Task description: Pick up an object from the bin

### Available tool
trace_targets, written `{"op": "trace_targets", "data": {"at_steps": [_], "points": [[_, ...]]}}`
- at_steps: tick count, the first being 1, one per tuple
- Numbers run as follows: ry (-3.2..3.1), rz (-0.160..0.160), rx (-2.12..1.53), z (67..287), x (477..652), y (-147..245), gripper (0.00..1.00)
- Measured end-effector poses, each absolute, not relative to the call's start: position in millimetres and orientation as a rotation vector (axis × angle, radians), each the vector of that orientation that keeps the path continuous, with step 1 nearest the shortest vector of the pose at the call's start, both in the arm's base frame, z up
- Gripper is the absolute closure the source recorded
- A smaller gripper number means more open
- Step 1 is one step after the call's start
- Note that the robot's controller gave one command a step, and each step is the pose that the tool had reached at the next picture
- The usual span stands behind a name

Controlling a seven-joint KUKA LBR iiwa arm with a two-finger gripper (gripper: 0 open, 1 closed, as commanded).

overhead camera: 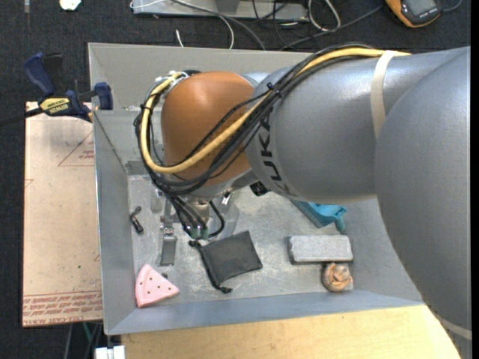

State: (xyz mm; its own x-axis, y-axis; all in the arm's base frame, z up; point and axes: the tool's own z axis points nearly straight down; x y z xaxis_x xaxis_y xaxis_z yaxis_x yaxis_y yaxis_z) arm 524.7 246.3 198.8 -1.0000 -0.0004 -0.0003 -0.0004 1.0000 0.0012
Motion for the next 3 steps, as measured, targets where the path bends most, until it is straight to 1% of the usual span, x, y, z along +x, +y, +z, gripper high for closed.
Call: {"op": "trace_targets", "data": {"at_steps": [1, 2, 3], "points": [[3.138, 0.005, 0.09, 108, 498.9, 162, 0.0], [3.14, 0.005, -0.048, 106, 502.6, 146, 0.0], [3.12, 0.003, 0.392, 104, 505.5, 123, 0.0]]}}
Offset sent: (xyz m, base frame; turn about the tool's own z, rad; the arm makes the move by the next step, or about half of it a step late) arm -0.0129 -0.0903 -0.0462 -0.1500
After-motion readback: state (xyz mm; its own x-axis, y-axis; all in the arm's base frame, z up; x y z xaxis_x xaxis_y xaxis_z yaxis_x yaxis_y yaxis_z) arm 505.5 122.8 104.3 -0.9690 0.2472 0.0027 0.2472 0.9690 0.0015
